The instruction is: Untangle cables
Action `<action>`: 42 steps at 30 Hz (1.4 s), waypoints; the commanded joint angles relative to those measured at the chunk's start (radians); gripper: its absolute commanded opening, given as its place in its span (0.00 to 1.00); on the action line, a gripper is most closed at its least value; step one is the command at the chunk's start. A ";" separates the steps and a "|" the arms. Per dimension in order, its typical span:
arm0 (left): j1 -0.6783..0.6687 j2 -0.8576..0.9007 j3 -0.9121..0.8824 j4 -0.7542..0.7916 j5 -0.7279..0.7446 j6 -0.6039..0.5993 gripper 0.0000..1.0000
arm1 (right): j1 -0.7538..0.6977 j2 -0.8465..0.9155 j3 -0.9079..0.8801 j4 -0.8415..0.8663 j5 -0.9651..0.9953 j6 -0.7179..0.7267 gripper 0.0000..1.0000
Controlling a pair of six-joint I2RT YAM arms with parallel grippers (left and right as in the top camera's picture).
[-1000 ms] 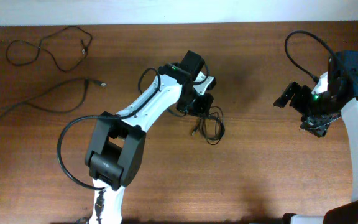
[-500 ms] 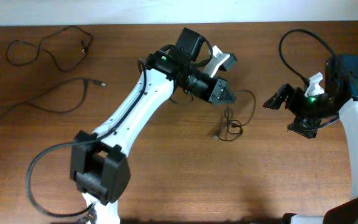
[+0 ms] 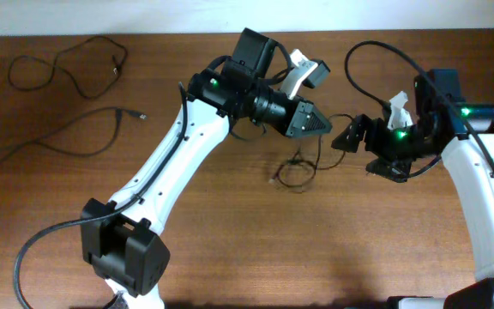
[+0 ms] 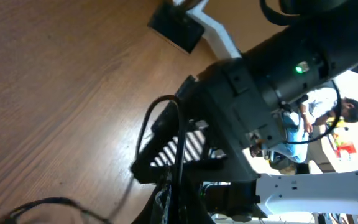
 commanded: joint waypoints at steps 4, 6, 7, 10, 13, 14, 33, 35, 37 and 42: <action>0.056 -0.027 0.018 -0.020 -0.056 -0.105 0.00 | -0.008 0.004 -0.009 0.048 -0.239 -0.131 0.98; 0.058 -0.027 0.018 -0.011 0.064 -0.104 0.00 | -0.008 0.005 -0.009 0.063 -0.216 -0.130 0.98; 0.058 -0.027 0.018 -0.003 0.119 -0.105 0.00 | -0.008 0.005 -0.009 0.069 -0.201 -0.124 0.99; 0.058 -0.027 0.018 0.058 0.345 -0.122 0.00 | -0.007 0.005 -0.009 0.077 -0.121 -0.068 0.99; 0.058 -0.027 0.018 0.116 0.433 -0.217 0.00 | -0.006 0.005 -0.009 0.087 -0.103 -0.065 0.99; 0.058 -0.027 0.018 0.142 0.459 -0.255 0.00 | -0.006 0.005 -0.009 0.092 -0.089 -0.065 0.99; 0.308 -0.037 0.017 0.368 0.621 -0.520 0.00 | -0.111 0.005 -0.009 -0.008 0.560 0.179 0.99; 0.344 -0.037 0.017 0.363 0.619 -0.519 0.00 | -0.159 0.005 -0.009 -0.019 0.558 0.179 0.99; 0.369 -0.037 0.017 0.360 0.618 -0.488 0.00 | -0.217 0.005 -0.009 -0.034 0.546 0.182 0.98; 0.374 -0.036 0.012 0.326 0.562 -0.450 0.00 | -0.277 0.005 -0.009 -0.051 0.463 0.177 0.99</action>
